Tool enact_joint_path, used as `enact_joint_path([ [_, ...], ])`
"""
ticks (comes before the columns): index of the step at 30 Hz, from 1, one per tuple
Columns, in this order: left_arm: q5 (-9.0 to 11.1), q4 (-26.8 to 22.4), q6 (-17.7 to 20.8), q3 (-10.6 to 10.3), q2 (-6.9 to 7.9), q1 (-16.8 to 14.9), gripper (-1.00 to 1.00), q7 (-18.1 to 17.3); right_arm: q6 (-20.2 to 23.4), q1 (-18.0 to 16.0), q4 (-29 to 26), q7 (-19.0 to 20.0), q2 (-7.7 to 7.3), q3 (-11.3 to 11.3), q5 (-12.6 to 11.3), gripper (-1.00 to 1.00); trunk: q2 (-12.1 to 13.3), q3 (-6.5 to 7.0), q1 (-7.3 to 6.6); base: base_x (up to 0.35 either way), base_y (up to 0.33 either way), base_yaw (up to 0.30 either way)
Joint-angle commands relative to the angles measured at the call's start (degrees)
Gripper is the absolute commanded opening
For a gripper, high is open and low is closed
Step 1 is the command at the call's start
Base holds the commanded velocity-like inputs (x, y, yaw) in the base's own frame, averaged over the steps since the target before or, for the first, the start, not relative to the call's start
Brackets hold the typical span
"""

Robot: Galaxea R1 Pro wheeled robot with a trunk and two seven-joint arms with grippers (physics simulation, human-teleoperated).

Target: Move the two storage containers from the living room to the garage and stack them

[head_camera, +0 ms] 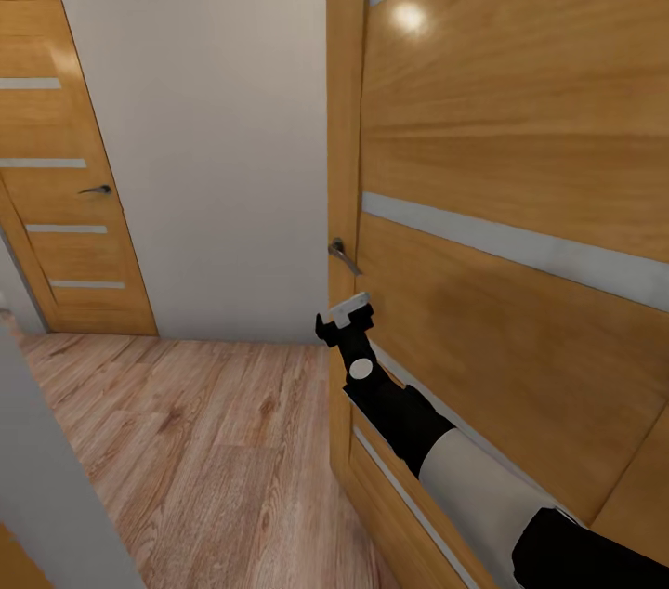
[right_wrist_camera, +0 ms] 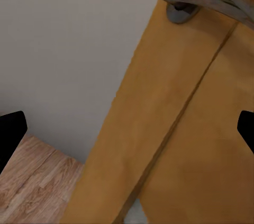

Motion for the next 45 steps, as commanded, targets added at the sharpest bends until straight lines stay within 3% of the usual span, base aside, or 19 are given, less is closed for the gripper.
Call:
enact_joint_path([
  [1, 0.36, 0.0, -0.09, 0.09, -0.04, -0.02, 1.0, 0.03, 0.42, -0.06, -0.03, -0.5, 0.0, 0.2, 0.08, 1.0, -0.03, -0.06, 0.0, 0.0, 0.0, 0.0],
  [25, 0.37, 0.01, -0.11, 0.07, -0.04, -0.02, 1.0, 0.03, 0.82, -0.06, -0.01, -0.8, 0.0, 0.72, 0.44, 1.0, -0.03, -0.06, 0.0, 0.0, 0.0, 0.0],
  [27, 0.36, 0.03, -0.12, 0.02, -0.08, -0.02, 1.0, 0.03, 0.7, -0.1, 3.72, -1.12, 0.0, 0.6, 0.37, 1.0, -0.03, -0.06, 0.0, 0.0, 0.0, 0.0],
  [31, 0.36, 0.01, -0.12, 0.02, -0.03, -0.02, 1.0, 0.03, 0.86, -0.53, 5.66, -1.09, 0.0, 0.64, 0.28, 1.0, -0.03, -0.06, 0.0, 0.0, 0.0, 0.0],
  [41, 0.36, 0.0, -0.11, 0.02, -0.02, -0.02, 1.0, 0.03, 1.03, -7.81, 12.6, -0.62, 0.0, 0.45, -0.2, 1.0, -0.03, -0.06, 0.0, 0.0, 0.0, 0.0],
  [45, 0.36, 0.0, -0.11, 0.02, -0.04, -0.02, 1.0, 0.03, 1.05, -9.25, 14.17, -0.51, 0.0, 0.41, -0.29, 1.0, -0.03, -0.06, 0.0, 0.0, 0.0, 0.0],
])
